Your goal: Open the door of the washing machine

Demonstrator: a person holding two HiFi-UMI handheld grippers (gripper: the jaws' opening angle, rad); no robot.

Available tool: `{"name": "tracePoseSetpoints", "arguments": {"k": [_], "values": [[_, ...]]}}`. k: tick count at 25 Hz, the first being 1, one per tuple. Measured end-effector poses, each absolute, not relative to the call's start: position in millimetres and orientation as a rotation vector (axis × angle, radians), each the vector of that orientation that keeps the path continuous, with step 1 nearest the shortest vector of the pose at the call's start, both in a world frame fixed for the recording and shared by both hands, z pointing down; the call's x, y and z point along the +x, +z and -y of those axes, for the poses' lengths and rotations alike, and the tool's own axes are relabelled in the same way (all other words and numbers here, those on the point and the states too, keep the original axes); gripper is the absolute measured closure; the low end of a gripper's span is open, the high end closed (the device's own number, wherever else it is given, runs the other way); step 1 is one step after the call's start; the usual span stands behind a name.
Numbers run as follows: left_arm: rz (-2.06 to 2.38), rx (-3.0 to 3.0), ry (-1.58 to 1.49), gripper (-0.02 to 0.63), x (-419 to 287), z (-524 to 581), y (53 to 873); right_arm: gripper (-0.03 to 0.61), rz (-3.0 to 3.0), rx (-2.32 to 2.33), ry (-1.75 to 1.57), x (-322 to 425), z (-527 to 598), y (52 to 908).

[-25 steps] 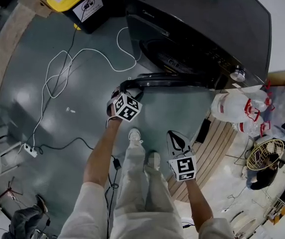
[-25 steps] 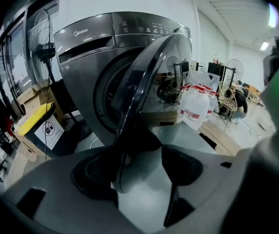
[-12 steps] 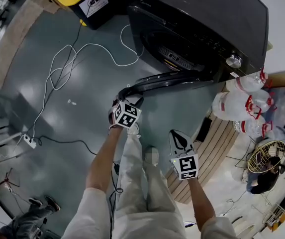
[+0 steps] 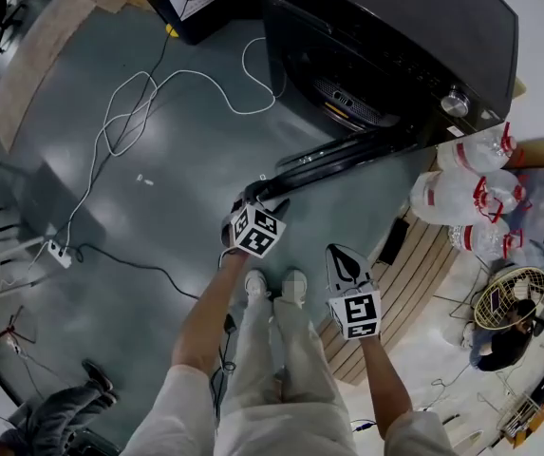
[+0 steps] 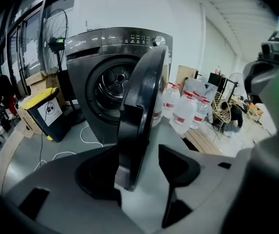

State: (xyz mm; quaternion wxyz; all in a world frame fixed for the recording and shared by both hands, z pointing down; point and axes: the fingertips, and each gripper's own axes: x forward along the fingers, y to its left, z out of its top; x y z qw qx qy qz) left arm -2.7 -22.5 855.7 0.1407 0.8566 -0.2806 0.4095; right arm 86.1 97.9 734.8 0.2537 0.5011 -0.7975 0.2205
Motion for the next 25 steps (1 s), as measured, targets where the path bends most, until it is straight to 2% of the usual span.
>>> {"name": "tracePoseSetpoints", "arguments": {"k": [6,9,18,21,25], "values": [[0.745,2.501,1.176,0.394,1.8,-16.5,849.9,0.578,2.161,1.410,0.618,69.8,-108.7,723.3],[0.727,2.507,1.173,0.448,6.1,-34.1,848.4,0.578,2.148,1.420,0.630,71.0,-122.5,724.1],[0.675,2.515,1.170,0.491,27.0,-84.5,844.9,0.579,2.103,1.469,0.649,93.8,-163.8,725.3],[0.645,2.531,1.179,0.540,38.2,-102.5,844.2,0.579,2.093,1.488,0.647,103.6,-173.3,723.1],[0.601,2.531,1.184,0.541,50.8,-125.2,844.1,0.578,2.081,1.506,0.649,109.0,-186.5,717.6]]}}
